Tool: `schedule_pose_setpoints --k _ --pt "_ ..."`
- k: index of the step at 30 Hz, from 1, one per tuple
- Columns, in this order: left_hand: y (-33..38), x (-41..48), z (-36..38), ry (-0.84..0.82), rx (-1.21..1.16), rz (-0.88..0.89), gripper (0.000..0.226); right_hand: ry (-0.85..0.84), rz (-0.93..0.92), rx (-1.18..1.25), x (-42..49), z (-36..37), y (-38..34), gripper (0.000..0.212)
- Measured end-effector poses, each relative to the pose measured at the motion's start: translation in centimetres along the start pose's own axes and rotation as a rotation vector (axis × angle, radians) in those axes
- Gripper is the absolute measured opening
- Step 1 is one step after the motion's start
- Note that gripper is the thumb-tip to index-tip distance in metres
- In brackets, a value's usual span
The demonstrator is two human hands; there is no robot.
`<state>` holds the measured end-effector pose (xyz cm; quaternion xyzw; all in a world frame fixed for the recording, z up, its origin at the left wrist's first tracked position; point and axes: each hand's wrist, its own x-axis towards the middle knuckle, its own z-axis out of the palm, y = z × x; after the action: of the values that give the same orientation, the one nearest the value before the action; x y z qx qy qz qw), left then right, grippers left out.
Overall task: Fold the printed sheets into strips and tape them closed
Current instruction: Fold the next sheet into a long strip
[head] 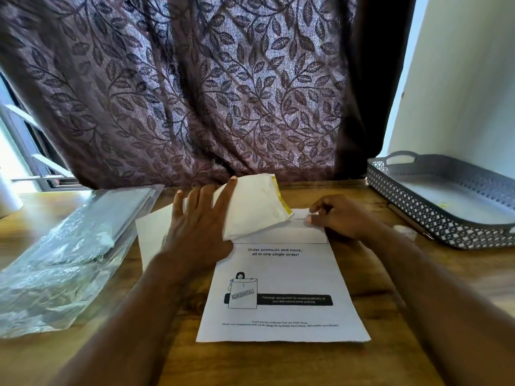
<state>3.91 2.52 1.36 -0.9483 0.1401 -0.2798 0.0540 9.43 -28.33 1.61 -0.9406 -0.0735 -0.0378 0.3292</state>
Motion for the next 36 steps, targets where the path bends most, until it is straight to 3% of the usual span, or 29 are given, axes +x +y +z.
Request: schedule_pose_setpoints --k 3,6,13,16,19,22,26,30,36 --pt "-0.4 0.1 0.4 -0.020 -0.028 -0.008 0.119 -0.150 -0.013 -0.196 0.0 -0.1 -0.7 0.052" --pt "-0.6 0.2 0.7 -0.030 -0.047 -0.019 0.122 -0.192 -0.005 -0.324 0.0 0.1 -1.1 0.065" --pt "-0.7 0.1 1.1 0.006 -0.080 -0.029 0.124 -0.205 0.086 -0.234 0.1 0.3 -1.0 0.065" --pt "-1.0 0.1 1.1 0.011 -0.081 -0.037 0.125 -0.111 0.078 -0.085 0.1 0.3 -0.7 0.042" --pt "-1.4 0.1 1.2 0.016 -0.091 -0.066 0.124 0.090 0.093 0.276 -0.1 -0.2 -0.4 0.013" --pt "-1.6 0.1 1.3 0.017 -0.111 -0.089 0.125 0.338 0.110 0.549 -0.2 -1.1 -0.1 0.014" --pt "-1.9 0.1 1.7 0.000 -0.126 -0.100 0.128 0.592 0.043 0.689 -0.1 -2.4 0.5 0.017" --pt "-2.1 0.1 2.0 0.011 -0.144 -0.114 0.129 0.660 -0.023 0.780 -0.4 -3.0 0.5 0.022" --pt "-2.2 0.1 2.2 0.030 -0.168 -0.118 0.126 0.593 -0.043 0.651 -0.8 -2.9 0.3 0.015"
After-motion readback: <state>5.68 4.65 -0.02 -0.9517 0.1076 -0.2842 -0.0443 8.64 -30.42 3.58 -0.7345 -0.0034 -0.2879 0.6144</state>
